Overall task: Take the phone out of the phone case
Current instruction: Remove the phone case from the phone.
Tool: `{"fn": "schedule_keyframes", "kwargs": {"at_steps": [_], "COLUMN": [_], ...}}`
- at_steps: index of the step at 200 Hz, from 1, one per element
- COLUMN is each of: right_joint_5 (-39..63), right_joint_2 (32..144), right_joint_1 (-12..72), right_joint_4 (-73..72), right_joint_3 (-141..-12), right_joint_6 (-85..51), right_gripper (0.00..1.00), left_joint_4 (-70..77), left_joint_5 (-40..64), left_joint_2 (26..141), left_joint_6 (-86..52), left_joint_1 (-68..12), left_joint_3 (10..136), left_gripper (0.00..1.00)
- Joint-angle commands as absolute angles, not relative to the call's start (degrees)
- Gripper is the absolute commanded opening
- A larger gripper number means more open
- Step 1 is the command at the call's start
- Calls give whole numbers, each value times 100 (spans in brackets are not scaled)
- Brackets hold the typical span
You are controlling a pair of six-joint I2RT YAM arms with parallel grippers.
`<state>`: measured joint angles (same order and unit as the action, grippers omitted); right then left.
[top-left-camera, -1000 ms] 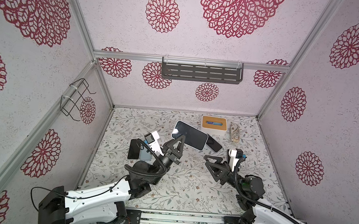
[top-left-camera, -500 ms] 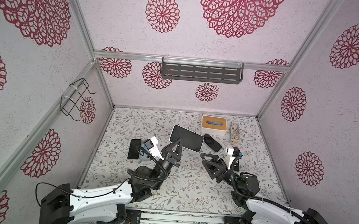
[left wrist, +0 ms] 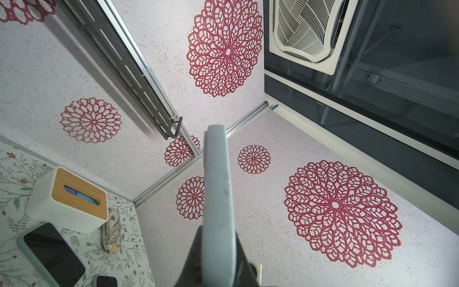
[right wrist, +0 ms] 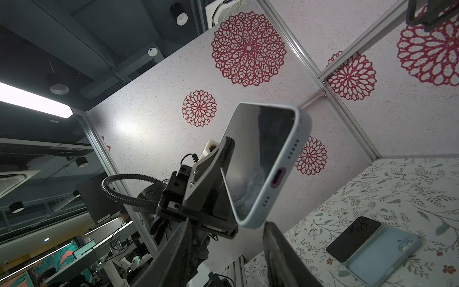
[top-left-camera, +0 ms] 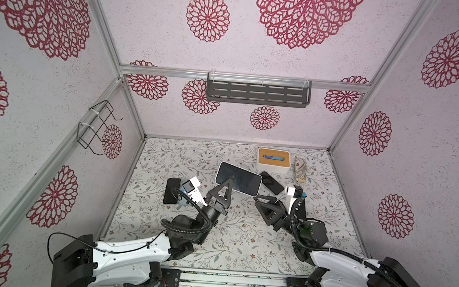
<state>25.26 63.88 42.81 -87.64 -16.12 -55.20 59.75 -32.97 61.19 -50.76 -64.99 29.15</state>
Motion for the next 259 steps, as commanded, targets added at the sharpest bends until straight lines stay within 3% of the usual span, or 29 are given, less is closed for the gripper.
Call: {"fn": "schedule_keyframes", "kwargs": {"at_steps": [1, 173, 225, 259], "right_joint_5": [2496, 2566, 2782, 3024], "right_joint_2": [6404, 6573, 6338, 5599], "right_joint_1": [4313, 4312, 4310, 4315], "right_joint_4": [-9272, -9240, -8840, -7281], "right_joint_3": [-1871, -1995, -1867, -1826], "right_joint_6": [-5545, -5563, -5096, -3658], "right_gripper": [46, 0, 0, 0], "left_joint_4": [6453, 6398, 5407, 3921], "left_joint_5": [-3131, -3036, -2994, -2645], "left_joint_2": [6124, 6046, 5787, 5523], "left_joint_6": [-5251, -5301, -5625, -6132], "left_joint_1": [-6586, -6590, -6539, -6361], "left_joint_3": [2887, 2782, 3010, 3432], "left_gripper": [0, 0, 0, 0]}}
